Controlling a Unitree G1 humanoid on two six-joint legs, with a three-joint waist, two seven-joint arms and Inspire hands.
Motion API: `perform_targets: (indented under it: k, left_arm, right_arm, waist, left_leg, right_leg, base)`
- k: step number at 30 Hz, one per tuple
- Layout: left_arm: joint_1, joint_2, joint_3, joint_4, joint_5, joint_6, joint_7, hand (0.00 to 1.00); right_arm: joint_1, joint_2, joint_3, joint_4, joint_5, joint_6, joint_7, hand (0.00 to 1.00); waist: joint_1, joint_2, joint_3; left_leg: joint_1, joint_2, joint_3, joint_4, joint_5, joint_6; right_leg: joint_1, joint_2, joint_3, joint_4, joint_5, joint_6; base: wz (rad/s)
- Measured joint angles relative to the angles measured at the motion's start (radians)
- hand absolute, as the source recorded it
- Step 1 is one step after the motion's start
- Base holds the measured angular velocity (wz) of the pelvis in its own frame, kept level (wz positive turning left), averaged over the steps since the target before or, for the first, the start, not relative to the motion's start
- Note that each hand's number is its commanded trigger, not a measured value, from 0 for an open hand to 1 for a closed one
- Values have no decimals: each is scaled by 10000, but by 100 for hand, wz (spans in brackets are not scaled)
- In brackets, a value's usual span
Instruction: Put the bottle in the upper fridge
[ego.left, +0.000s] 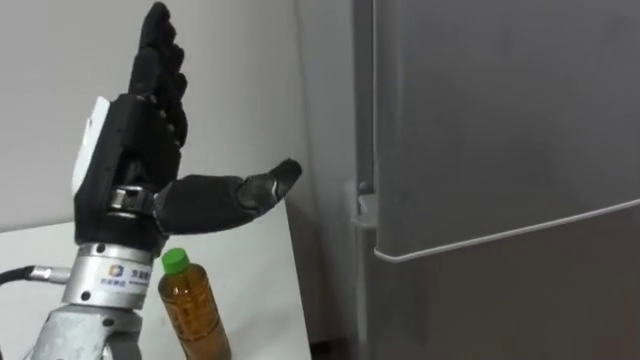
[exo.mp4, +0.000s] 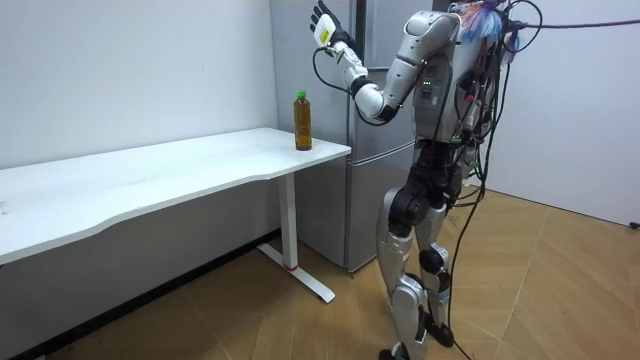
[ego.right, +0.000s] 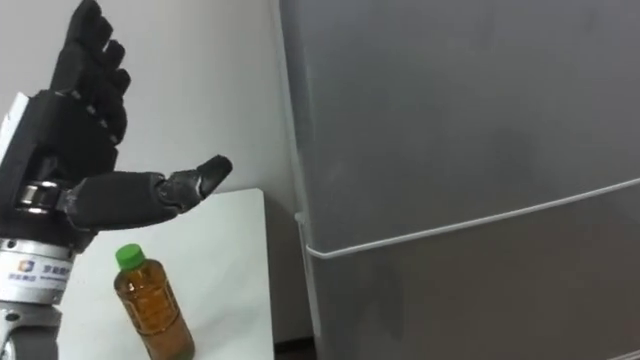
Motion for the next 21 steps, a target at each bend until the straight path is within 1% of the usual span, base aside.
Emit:
perform_targets:
  k: [3,6,9,11,13,14,15,17,19,21]
  left_arm:
    - [0,-4,-174,0,-287,140,-175,0]
    - [0,-57,-309,-80,-760,230,-500,0]
    - [0,-79,-668,-604,-1388,332,-913,0]
    - [-106,-76,-1004,-774,-1772,350,-1260,0]
    - [-217,-76,-1235,-774,-2157,419,-1410,0]
    - [-268,-76,-1342,-774,-2425,477,-1541,0]
    - [-298,-76,-1412,-774,-2565,514,-1603,0]
    - [-381,-105,-1695,-767,-2941,633,-1763,0]
    - [-379,-171,-1761,-737,-3123,646,-1765,0]
    - [-365,-181,-1900,-721,-3122,643,-1771,0]
  right_arm:
    - [-77,3,60,5,-43,128,-62,0]
    - [-137,19,94,17,33,131,-113,0]
    - [-172,-12,253,-25,30,113,-106,0]
    - [-251,-66,373,-24,-20,141,-101,0]
    - [-322,-95,472,-25,-45,187,-103,0]
    - [-342,-144,559,-28,-41,203,-103,0]
    - [-342,-173,576,-29,-36,205,-104,0]
    - [-377,-298,798,-33,7,204,-117,0]
    - [-432,-324,949,9,19,205,-178,0]
    - [-453,-343,1049,17,-3,211,-224,0]
  waist:
    - [-146,7,-1]
    - [-212,39,-19]
    - [-267,66,-36]
    - [-356,118,-61]
    - [-458,171,-78]
    - [-484,247,-99]
    - [-509,227,-76]
    - [-560,326,-68]
    - [-603,317,-41]
    - [-585,307,-33]
  left_leg:
    - [-19,1,-3,1,0,0]
    - [-67,0,-22,19,0,1]
    - [-149,0,-18,62,1,2]
    - [-151,0,-19,77,2,3]
    - [-148,2,-20,81,2,4]
    - [-139,2,-10,80,2,4]
    - [-127,2,3,77,2,4]
    - [-118,1,-2,77,3,5]
    - [-78,2,-40,69,5,6]
    - [-26,-8,-68,64,5,6]
  right_leg:
    - [0,0,-21,-1,17,8]
    - [-32,-3,-27,-3,37,14]
    - [-83,-11,-3,2,56,18]
    - [-92,-13,22,22,59,19]
    - [-98,-13,-14,24,62,15]
    - [-107,-9,1,24,65,12]
    - [-104,-9,11,20,66,11]
    - [-93,-15,-3,18,69,12]
    - [-82,-14,-37,-6,69,12]
    - [27,-10,-53,-191,70,15]
  base:
    - [2]
    - [1]
    - [0]
    - [0]
    - [0]
    - [-4]
    - [-4]
    - [0]
    - [8]
    - [7]
